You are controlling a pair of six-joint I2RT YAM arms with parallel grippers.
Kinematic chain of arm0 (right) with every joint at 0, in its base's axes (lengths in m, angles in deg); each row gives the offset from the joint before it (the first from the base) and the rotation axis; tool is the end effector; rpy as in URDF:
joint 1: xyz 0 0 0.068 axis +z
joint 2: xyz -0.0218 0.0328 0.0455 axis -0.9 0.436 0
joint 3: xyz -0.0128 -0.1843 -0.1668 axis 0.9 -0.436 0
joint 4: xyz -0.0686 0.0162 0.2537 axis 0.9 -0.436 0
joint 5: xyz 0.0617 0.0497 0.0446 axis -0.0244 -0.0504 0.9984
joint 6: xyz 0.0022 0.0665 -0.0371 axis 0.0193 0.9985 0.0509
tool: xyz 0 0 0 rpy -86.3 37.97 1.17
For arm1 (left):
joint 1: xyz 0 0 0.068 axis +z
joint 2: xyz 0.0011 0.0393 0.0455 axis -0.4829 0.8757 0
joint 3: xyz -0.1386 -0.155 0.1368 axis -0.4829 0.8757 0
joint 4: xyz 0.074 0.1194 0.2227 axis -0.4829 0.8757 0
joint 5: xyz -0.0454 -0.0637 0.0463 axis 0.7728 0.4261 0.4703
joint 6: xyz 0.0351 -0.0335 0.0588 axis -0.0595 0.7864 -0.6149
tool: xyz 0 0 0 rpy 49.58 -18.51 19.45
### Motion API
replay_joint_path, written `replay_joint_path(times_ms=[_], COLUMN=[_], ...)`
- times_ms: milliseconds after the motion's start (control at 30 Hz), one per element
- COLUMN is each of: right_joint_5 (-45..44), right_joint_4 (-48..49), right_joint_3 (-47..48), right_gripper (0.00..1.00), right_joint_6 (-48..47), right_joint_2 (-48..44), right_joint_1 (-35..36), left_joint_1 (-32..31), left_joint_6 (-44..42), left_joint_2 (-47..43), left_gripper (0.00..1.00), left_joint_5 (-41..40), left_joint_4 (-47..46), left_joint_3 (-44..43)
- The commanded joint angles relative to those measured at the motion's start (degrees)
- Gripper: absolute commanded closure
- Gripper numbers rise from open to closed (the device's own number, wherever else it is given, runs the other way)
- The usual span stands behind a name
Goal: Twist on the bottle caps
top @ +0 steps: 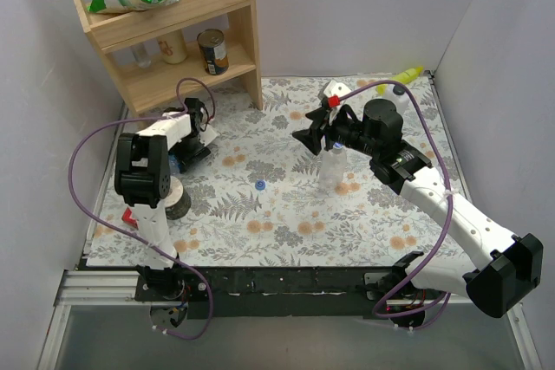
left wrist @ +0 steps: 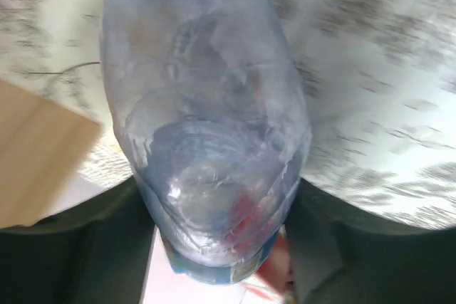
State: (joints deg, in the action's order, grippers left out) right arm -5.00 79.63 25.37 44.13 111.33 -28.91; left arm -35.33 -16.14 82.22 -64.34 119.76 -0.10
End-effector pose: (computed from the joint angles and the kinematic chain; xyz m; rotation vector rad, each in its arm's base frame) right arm 0.2435 0.1988 0.3598 -0.8370 1.4375 0.6620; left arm 0.3807 -0.0223 0.1012 0.2270 2.9791 0.4820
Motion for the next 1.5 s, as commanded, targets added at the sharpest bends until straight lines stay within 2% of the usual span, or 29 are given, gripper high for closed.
replay_joint_path(times_ms=[0, 167, 200, 300, 400, 433, 533, 567, 700, 800, 1067, 1300, 1400, 1467], right_joint_5=[0.9, 4.4, 5.2, 8.7, 13.3, 14.2, 17.7, 19.6, 24.5, 26.8, 33.0, 30.6, 31.0, 31.5], right_joint_4=[0.0, -2.0, -3.0, -3.0, -4.8, -4.4, -1.9, -1.2, 4.7, 7.5, 12.0, 10.9, 11.1, 11.5], right_joint_3=[0.7, 1.9, 2.2, 3.8, 6.1, 6.6, 9.0, 9.5, 9.7, 11.4, 14.1, 16.6, 17.5, 17.7], right_gripper=[0.33, 0.33, 0.34, 0.34, 0.33, 0.32, 0.3, 0.3, 0.27, 0.25, 0.23, 0.22, 0.26, 0.38], right_joint_6=[-3.6, -5.7, -6.3, -6.5, -6.3, -5.7, 0.4, 2.6, 11.0, 14.7, 20.3, 19.8, 20.0, 20.1], right_joint_2=[-0.8, -0.4, 0.3, 1.8, 4.1, 4.7, 7.7, 9.1, 11.8, 13.9, 17.7, 20.2, 21.5, 22.2], right_joint_1=[-0.4, -0.4, -0.3, -0.3, -0.4, -0.4, -0.4, -0.4, -0.3, 0.1, 3.1, 5.4, 6.0, 6.3], left_joint_1=[-1.4, -2.8, -2.7, -3.3, -3.6, -3.6, -5.0, -5.7, -10.7, -13.2, -14.1, -14.5, -14.5, -14.6], left_joint_6=[3.6, 7.5, 8.5, 11.5, 11.8, 11.4, 9.1, 9.7, 12.8, 17.1, 18.6, 18.1, 18.0, 18.2], left_joint_2=[-0.6, -9.0, -10.7, -18.1, -25.7, -28.0, -38.7, -43.9, -54.9, -58.0, -59.5, -59.8, -60.3, -60.4], left_gripper=[0.47, 0.7, 0.7, 0.67, 0.62, 0.61, 0.61, 0.61, 0.6, 0.6, 0.58, 0.58, 0.57, 0.57], left_joint_5=[18.4, 29.9, 35.9, 41.8, 53.9, 60.1, 68.3, 68.9, 69.7, 69.6, 69.8, 70.6, 70.5, 70.6], left_joint_4=[2.6, -3.3, -5.2, -9.3, -11.1, -11.7, -15.1, -16.5, -24.0, -25.3, -25.3, -25.3, -25.5, -26.0], left_joint_3=[7.4, 10.0, 10.9, 12.8, 15.2, 17.8, 24.8, 26.6, 33.7, 34.8, 34.3, 33.2, 33.0, 32.9])
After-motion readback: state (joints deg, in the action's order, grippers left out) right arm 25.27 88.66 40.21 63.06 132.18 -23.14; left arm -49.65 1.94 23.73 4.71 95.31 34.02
